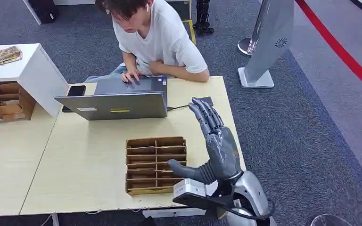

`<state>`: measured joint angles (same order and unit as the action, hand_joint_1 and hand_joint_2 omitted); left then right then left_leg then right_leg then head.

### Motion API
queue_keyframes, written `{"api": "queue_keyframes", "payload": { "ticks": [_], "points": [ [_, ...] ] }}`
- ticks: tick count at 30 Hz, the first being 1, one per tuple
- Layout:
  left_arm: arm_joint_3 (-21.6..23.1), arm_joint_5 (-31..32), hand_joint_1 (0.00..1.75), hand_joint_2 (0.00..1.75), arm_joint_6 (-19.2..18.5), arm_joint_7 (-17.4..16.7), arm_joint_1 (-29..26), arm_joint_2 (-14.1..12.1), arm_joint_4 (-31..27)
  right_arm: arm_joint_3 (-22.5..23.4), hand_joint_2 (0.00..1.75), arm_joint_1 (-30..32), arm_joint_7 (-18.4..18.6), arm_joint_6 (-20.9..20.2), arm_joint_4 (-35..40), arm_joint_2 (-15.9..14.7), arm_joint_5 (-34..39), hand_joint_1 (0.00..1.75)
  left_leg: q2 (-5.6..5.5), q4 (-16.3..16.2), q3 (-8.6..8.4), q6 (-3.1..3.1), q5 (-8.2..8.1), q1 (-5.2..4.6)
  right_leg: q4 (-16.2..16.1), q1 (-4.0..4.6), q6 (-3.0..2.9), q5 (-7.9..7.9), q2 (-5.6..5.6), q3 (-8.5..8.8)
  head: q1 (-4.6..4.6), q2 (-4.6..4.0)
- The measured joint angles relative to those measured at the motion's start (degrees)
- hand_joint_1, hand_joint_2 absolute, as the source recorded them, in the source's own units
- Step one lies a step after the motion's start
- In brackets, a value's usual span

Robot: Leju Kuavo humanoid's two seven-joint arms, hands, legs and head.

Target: Pass the card to the sensor for recognition and then transmit it.

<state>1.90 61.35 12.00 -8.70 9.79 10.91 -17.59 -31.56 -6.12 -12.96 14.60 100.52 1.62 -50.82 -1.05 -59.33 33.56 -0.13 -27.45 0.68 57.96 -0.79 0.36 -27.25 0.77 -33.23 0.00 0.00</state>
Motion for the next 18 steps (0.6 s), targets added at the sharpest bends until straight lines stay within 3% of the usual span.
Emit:
{"api": "queue_keyframes", "payload": {
  "ticks": [9, 18],
  "points": [
    [-0.61, -0.33, 0.0, 0.0, 0.17, 0.0, -0.29, -0.07, 0.0, -2.43, 1.75, 1.62, -0.15, 0.55, -2.12, -0.24, -2.05, 0.0, 0.01, 0.0, 0.0, 0.0, 0.0, 0.0, 0.0, 0.0, 0.0, 0.0, 0.0, 0.0, 0.0, 0.0],
    [-1.2, -0.39, 0.0, 0.0, 0.17, 0.0, -0.35, -0.09, 0.0, -3.82, 1.75, 1.61, 1.11, 3.65, -5.46, -0.87, -6.24, 0.0, 0.01, 0.0, 0.0, 0.0, 0.0, 0.0, 0.0, 0.0, 0.0, 0.0, 0.0, 0.0, 0.0, 0.0]
  ]
}}
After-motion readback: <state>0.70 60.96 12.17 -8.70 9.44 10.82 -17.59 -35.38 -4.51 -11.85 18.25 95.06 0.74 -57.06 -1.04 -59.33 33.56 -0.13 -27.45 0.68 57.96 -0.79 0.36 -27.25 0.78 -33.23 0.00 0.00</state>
